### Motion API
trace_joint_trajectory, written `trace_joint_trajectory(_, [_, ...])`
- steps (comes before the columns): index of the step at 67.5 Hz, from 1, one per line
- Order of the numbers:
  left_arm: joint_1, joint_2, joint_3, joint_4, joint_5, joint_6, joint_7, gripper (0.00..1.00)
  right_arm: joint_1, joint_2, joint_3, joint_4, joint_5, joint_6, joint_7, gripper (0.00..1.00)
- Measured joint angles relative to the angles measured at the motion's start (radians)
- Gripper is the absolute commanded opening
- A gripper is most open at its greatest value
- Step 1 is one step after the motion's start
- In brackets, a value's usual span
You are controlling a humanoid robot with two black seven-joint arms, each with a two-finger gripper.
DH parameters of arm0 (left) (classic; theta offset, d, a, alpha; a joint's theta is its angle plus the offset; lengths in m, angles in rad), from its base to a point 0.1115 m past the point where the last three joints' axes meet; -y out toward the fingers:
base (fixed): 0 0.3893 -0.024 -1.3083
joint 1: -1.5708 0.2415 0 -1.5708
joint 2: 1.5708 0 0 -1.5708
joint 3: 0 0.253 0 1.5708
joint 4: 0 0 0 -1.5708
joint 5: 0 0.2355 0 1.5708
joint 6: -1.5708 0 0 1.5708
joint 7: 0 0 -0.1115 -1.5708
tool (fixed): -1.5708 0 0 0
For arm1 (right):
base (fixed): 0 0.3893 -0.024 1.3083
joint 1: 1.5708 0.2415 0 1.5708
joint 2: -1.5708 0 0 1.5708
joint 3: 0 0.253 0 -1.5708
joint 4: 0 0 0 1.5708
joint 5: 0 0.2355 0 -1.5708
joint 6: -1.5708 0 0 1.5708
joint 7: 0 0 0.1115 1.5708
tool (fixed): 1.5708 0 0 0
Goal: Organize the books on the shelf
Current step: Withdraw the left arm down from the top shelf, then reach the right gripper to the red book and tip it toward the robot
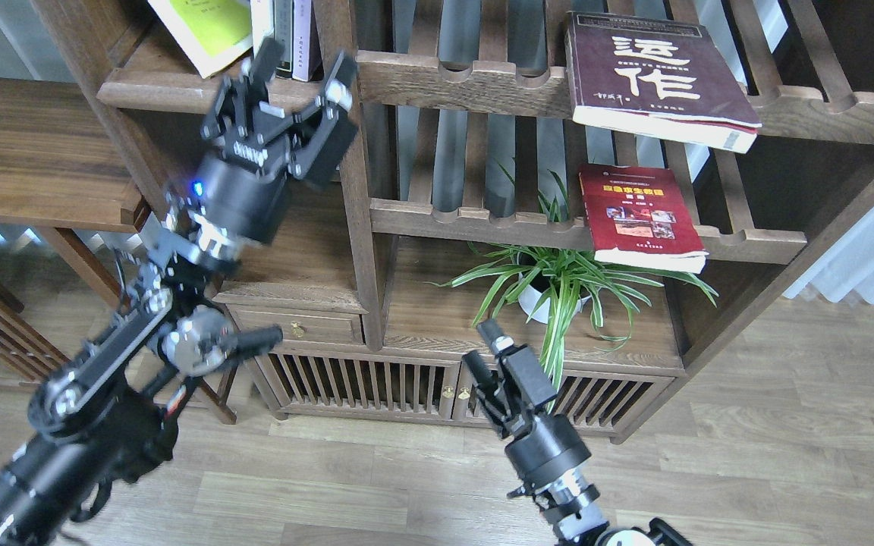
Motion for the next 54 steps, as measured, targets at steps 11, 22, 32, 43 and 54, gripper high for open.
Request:
trace_joint_trajectory(11, [0.129, 0.002, 0.047, 0.026, -0.006, -0.167, 0.002, 1.0, 0.005, 0.0, 0.097, -0.065, 0.001, -0.003, -0.001, 0.98])
trace_joint_trajectory(22, [0.159, 0.008, 0.046, 0.069, -0.01, -0.314, 0.007, 1.0, 0.015, 0.0, 0.166, -0.089, 0.002, -0.059, 0.003, 0.98])
trace_joint_trajectory(32, [0.162, 0.012, 0.04, 0.087, -0.051, -0.328, 0.004, 1.0, 0.058, 0.0, 0.221, -0.093, 0.028, -0.148, 0.005, 0.98])
trace_joint_trajectory(43, [0.172, 0.053, 0.045, 0.097, -0.156, -0.328, 0.051, 1.0, 0.105, 0.0, 0.257, -0.093, 0.064, -0.214, 0.005, 0.98])
trace_joint_trajectory(54, [0.17, 0.168, 0.038, 0.112, -0.224, -0.328, 0.185, 1.0, 0.137, 0.0, 0.302, -0.092, 0.069, -0.27, 0.005, 0.98])
